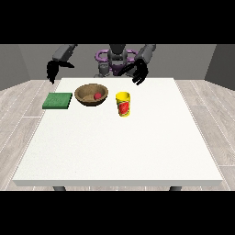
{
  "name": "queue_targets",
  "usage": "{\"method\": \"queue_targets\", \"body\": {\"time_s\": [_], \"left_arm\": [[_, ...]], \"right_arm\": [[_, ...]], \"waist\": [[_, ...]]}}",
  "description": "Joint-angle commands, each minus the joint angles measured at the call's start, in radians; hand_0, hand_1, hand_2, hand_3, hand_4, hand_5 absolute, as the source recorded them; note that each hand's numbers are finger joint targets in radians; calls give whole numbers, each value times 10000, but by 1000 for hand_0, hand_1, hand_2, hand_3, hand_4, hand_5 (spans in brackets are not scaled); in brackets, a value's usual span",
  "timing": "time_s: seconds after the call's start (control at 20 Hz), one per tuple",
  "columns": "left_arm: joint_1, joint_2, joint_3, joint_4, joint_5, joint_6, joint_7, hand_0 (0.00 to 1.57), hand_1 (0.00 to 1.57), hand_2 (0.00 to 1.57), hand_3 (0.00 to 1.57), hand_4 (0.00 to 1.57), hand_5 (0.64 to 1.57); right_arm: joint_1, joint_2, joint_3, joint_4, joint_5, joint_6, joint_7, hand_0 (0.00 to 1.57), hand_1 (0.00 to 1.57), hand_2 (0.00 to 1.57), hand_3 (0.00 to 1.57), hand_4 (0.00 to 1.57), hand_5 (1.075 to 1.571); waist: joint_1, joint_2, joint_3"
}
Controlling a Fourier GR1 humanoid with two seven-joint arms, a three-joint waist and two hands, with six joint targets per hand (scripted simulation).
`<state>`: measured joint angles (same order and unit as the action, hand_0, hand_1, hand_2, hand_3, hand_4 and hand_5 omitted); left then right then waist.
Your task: Pick the cup and pour the ball into the bowl, then pick the bowl and place it on the pad
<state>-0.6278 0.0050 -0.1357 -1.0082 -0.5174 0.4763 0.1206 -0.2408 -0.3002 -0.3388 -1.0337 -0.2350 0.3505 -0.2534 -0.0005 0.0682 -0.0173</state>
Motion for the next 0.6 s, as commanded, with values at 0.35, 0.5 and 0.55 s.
{"method": "queue_targets", "body": {"time_s": [0.35, 0.5, 0.55], "left_arm": [[1958, 371, 801, -1374, 3979, -2782, -4187, 0, 0, 0, 0, 0, 1563], [2072, 678, 1150, -1394, 4153, -3139, -4189, 0, 0, 0, 0, 0, 1564], [2324, 644, 993, -1677, 4097, -3299, -3614, 0, 0, 0, 0, 0, 1564]], "right_arm": [[-409, 1712, 398, 391, 729, -2255, -787, 0, 0, 0, 0, 324, 1569], [-986, 1600, 366, 1147, 667, -2457, -699, 0, 0, 0, 0, 306, 1568], [-1089, 1567, 441, 1593, 751, -2502, -879, 0, 0, 0, 0, 285, 1567]], "waist": [[1034, 944, 172], [878, 702, 174], [928, 336, 175]]}}
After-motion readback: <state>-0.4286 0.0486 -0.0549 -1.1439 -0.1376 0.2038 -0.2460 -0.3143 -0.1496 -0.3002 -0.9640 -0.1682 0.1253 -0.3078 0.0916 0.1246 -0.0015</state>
